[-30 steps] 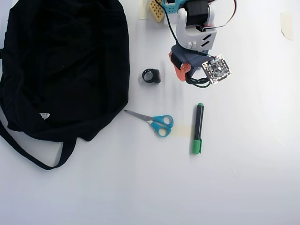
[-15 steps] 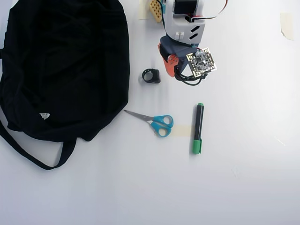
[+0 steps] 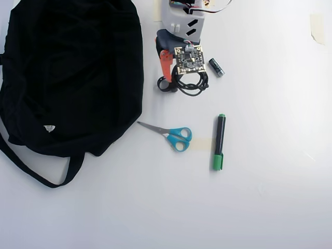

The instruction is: Put the cable into the black bag

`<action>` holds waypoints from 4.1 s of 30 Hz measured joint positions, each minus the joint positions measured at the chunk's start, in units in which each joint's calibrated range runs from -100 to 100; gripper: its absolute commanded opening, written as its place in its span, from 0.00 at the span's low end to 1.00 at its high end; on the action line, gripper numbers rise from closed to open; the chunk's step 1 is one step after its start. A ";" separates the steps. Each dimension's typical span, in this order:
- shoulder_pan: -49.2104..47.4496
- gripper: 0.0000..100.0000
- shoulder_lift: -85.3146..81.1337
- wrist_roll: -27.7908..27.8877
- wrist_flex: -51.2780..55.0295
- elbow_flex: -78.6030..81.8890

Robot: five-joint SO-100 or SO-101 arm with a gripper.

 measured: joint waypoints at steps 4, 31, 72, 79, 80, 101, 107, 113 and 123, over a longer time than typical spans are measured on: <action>3.09 0.02 -0.25 -5.32 0.00 -0.86; 37.11 0.02 -0.25 -17.29 -8.24 1.10; 5.00 0.03 -12.20 -19.39 5.75 -9.04; 0.88 0.03 -13.53 -19.34 13.74 -3.93; 0.59 0.03 -14.20 -19.34 14.86 -3.30; -8.89 0.03 -48.40 -19.15 3.52 32.78; -11.02 0.03 -61.02 -12.45 2.92 44.42; -11.46 0.03 -67.83 -11.14 2.92 53.38; -13.89 0.03 -77.87 -10.84 1.98 71.38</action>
